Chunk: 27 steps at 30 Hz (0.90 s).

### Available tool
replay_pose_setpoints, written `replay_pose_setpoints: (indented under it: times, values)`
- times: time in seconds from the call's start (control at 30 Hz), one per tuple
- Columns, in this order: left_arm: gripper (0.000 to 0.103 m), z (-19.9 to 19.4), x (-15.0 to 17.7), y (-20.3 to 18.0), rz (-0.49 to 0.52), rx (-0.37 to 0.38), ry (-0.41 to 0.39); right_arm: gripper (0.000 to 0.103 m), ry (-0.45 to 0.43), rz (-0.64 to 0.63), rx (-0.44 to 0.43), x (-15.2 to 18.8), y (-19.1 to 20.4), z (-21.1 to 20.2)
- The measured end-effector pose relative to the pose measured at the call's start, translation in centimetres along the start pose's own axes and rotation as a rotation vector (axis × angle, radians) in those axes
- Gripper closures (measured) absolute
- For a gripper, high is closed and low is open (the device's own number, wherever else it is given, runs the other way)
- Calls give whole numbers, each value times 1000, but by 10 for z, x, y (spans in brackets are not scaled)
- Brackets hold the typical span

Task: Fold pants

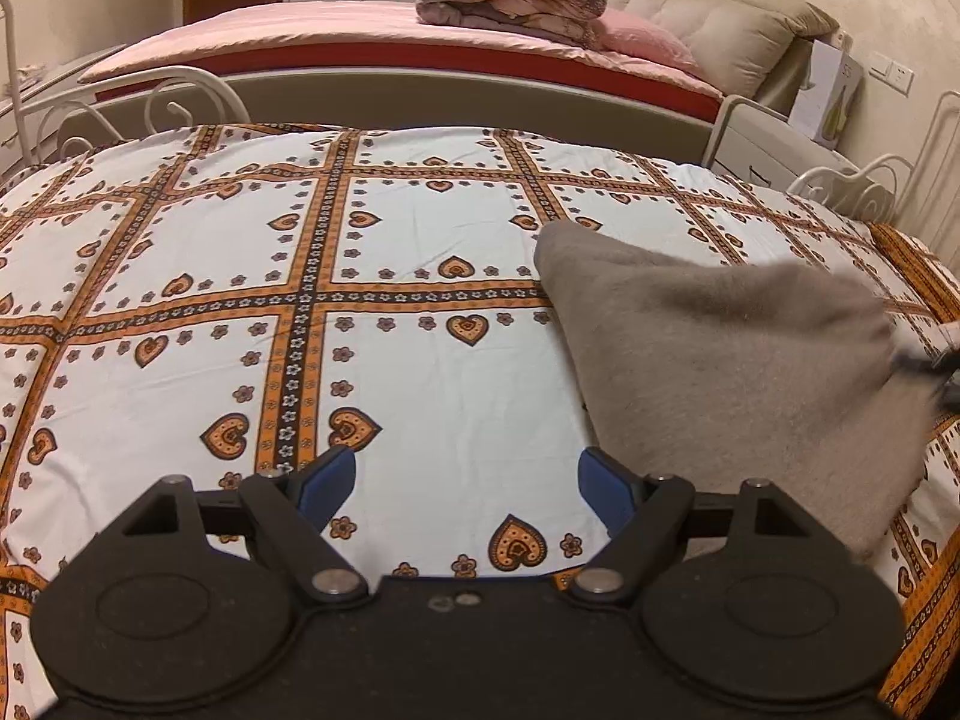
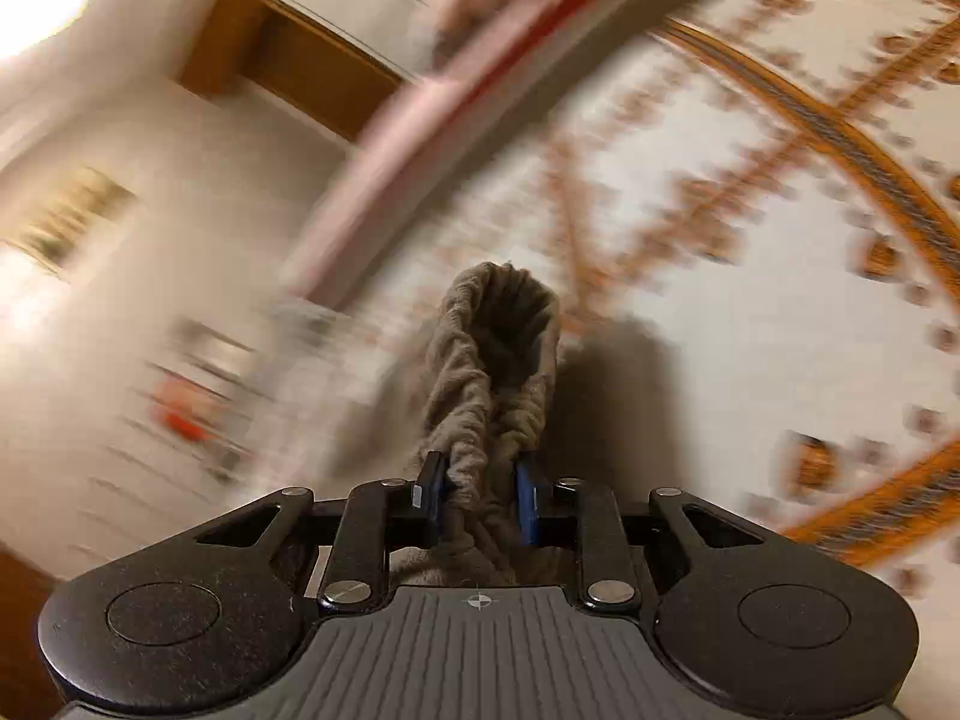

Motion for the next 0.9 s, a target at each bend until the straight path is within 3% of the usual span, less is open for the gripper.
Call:
replay_pose_setpoints:
  times: [0.07,0.2,0.23,0.27,0.3,0.43,0.53,0.6,0.67,0.77,0.9]
  values:
    - [29,2,-1,-2,1,2,1,78,32,31,51,5,-14,9]
    - [27,4,-3,-6,-19,48,-12,74,-21,12,-18,3,-6,-12]
    - [27,5,-3,-7,-28,66,-14,62,-33,4,-28,1,-4,-19]
    - [27,7,-3,-7,-37,82,-14,35,-49,-16,-29,0,-1,-23]
    - [26,9,-3,-7,-41,97,-10,25,-68,-34,-27,0,0,-28]
    - [26,15,-2,-17,-15,128,8,24,-134,-157,-11,2,15,-39]
    - [25,22,1,-28,38,131,42,24,-59,-169,38,6,13,-25]
    - [24,27,5,-30,52,116,68,23,49,-179,147,12,7,-4]
    - [25,23,2,-28,24,130,32,24,45,-113,113,12,0,-3]
    - [25,19,-8,-22,-94,238,-47,24,-12,-74,17,4,-1,-14]
    - [27,48,-12,-19,-205,314,14,24,55,-4,-18,0,-15,1]
Point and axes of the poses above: each gripper's, at about its wrist camera, not at the fingertips, and z roughly the way its jaws point, y to its left, x to its underside, the point moved 1 cm from there along z, roughly the way its jaws point, and after that the axes turned 6 degrees about x, right-handed, at the moved point
